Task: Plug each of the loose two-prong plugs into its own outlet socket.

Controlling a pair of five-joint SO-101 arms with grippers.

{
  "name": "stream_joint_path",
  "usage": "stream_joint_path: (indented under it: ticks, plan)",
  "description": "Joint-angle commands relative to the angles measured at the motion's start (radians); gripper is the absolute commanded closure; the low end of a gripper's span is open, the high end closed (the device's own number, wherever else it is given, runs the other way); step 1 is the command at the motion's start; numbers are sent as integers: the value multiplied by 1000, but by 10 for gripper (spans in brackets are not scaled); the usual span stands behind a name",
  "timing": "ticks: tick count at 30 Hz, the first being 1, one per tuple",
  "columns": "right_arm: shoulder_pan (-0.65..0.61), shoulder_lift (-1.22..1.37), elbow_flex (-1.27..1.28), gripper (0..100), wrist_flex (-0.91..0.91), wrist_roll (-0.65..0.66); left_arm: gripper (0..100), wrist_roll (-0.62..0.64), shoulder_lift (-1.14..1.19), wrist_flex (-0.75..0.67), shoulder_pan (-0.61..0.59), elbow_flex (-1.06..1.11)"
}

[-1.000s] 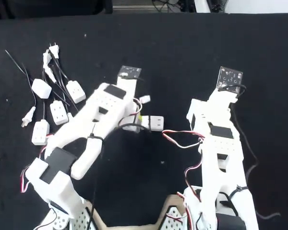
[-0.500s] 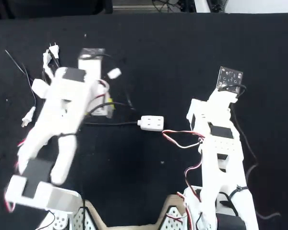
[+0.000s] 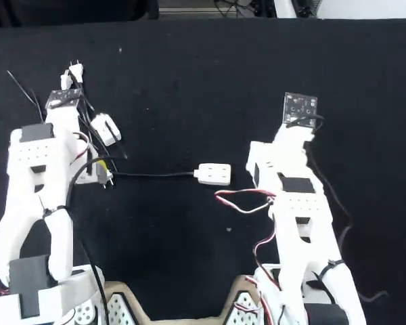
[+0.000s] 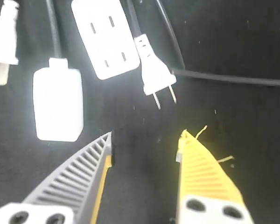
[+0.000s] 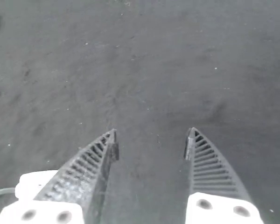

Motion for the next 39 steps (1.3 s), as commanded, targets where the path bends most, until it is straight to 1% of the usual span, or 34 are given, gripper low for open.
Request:
stream_joint_path:
  ticks: [1, 4, 9, 11, 14, 20, 22, 26, 28, 32, 36, 39]
  plan:
    - [-15, -1, -50, 769, 6, 0, 770, 140, -35, -198, 16, 81]
    - [-15, -1, -50, 769, 6, 0, 770, 270, -35, -328, 28, 150]
    - [-15, 1, -50, 769, 6, 0, 770, 420, -31, -463, 28, 222]
    - [-15, -1, -50, 769, 6, 0, 770, 457, -9, -526, 28, 245]
    - [-15, -1, -50, 769, 6, 0, 770, 459, 69, -594, 24, 257]
    - [-15, -4, -50, 769, 6, 0, 770, 465, 255, -600, 19, 173]
    - [-15, -4, -50, 769, 6, 2, 770, 465, 269, -594, 19, 160]
    - [-18, -4, -51, 769, 6, 2, 770, 465, 256, -526, 28, 153]
    - [-20, -4, -51, 769, 6, 2, 770, 465, 249, -516, 27, 153]
    - [-18, -4, -53, 769, 6, 2, 770, 465, 184, -516, 18, 153]
    - [-20, -4, -53, 769, 3, 2, 770, 463, 52, -516, 19, 166]
    - [-20, -4, -53, 769, 3, 2, 770, 460, -40, -514, 28, 222]
